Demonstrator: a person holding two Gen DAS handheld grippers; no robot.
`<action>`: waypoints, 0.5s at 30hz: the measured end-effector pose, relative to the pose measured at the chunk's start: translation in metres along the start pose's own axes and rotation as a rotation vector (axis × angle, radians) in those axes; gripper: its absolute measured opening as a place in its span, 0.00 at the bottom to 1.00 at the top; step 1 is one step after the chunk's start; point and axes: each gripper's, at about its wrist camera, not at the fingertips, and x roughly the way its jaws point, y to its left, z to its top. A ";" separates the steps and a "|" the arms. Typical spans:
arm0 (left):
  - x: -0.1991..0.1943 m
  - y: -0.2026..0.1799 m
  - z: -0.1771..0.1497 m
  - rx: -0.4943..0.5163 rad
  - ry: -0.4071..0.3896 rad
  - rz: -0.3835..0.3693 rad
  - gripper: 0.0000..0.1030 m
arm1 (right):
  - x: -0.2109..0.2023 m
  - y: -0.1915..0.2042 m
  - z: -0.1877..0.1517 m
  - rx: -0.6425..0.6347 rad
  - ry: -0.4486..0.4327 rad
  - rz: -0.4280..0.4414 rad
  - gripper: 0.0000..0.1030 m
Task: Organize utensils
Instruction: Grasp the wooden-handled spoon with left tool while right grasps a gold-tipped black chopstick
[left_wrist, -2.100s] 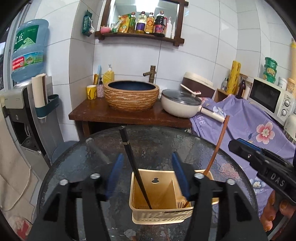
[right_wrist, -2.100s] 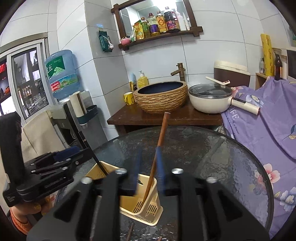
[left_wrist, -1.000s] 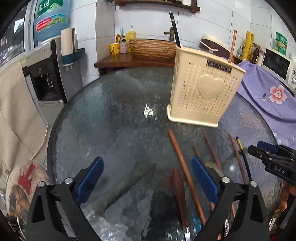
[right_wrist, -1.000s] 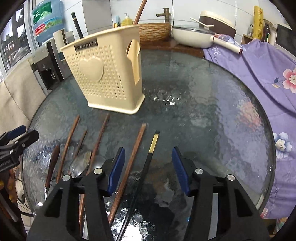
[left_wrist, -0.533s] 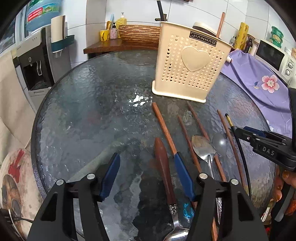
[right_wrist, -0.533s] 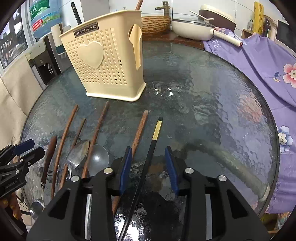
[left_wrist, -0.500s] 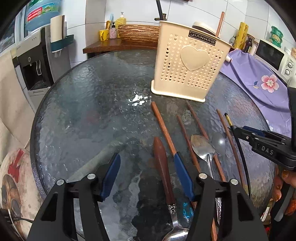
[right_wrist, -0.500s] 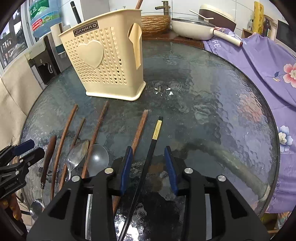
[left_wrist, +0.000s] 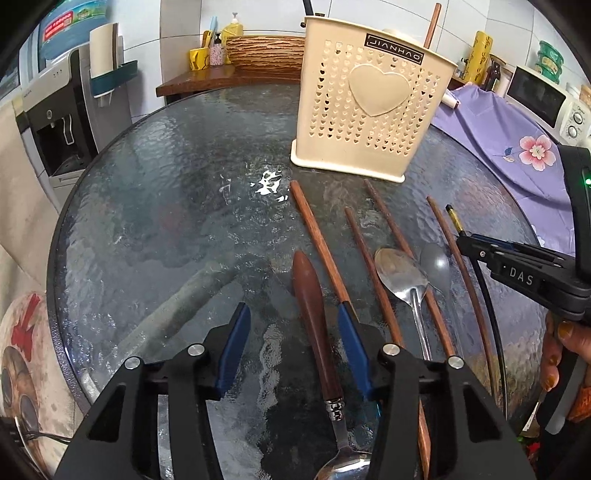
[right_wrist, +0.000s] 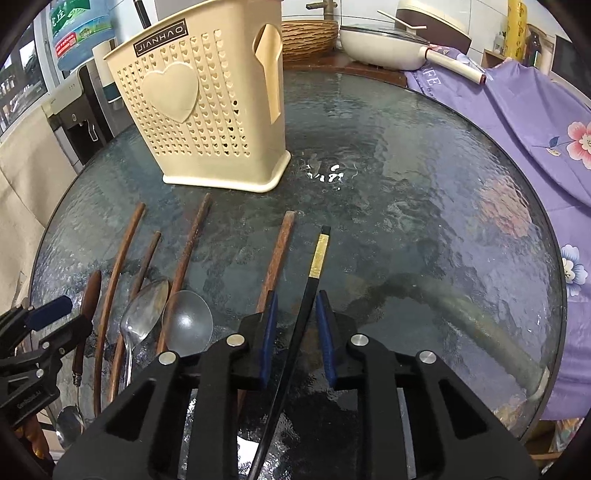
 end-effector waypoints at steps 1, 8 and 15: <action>0.001 -0.001 0.000 0.003 0.000 0.003 0.45 | 0.001 0.000 0.001 0.000 0.000 0.000 0.21; 0.006 -0.004 0.008 0.020 0.005 0.017 0.38 | 0.007 0.000 0.010 -0.004 0.000 -0.009 0.20; 0.010 -0.007 0.012 0.019 0.008 0.022 0.24 | 0.014 -0.005 0.019 0.000 -0.011 -0.033 0.12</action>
